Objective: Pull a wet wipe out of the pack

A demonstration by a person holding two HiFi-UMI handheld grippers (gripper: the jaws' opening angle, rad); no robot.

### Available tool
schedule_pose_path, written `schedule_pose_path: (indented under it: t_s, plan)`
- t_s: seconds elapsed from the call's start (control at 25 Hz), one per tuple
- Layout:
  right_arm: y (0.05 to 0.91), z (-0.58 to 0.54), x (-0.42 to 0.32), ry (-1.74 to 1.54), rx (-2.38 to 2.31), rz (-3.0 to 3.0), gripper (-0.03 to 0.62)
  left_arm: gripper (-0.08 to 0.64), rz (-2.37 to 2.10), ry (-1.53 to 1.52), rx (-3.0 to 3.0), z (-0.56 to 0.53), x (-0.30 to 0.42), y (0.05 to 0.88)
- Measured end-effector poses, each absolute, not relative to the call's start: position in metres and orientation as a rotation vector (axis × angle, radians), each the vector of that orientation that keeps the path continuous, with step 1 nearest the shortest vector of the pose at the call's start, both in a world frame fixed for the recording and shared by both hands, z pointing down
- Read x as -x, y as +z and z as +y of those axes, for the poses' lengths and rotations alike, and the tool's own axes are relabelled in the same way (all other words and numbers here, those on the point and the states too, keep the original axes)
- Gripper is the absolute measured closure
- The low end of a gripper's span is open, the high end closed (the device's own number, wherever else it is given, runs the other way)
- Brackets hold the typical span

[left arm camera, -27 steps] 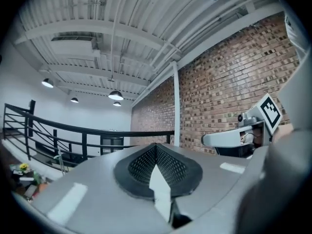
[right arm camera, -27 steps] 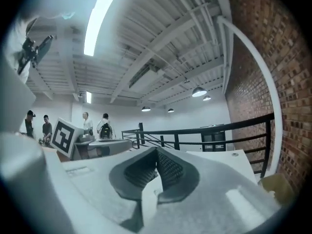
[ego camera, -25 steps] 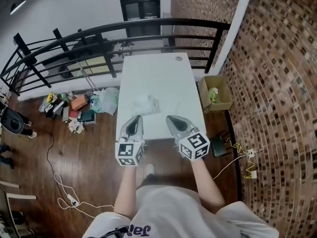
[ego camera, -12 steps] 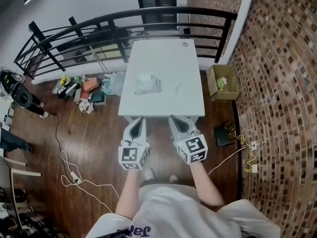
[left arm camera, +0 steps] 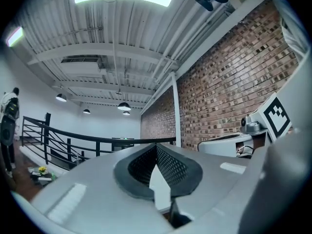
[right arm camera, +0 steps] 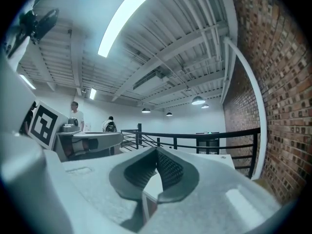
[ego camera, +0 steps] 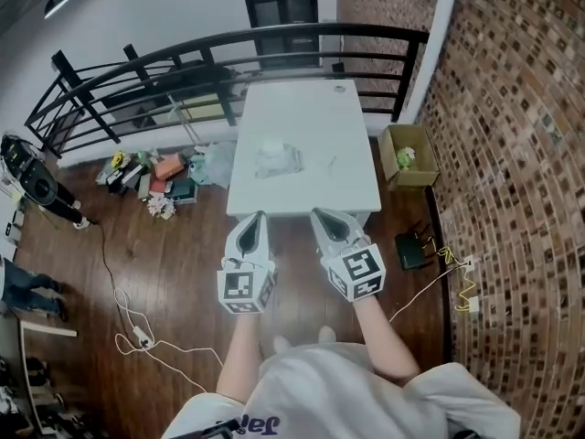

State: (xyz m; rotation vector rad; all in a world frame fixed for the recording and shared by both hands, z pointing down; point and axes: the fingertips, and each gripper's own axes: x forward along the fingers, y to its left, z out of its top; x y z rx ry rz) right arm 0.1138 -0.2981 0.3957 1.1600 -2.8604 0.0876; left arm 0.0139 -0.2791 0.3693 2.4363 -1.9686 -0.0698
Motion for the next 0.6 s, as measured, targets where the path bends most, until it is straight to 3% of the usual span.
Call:
schedule_pose_path:
  t_s: [0.6]
  plan:
    - [0.393, -0.268, -0.047, 0.078, -1.124, -2.871, 0.6, 0.543, -1.962, -0.053, -2.438, -0.251, 0.045, 0.371]
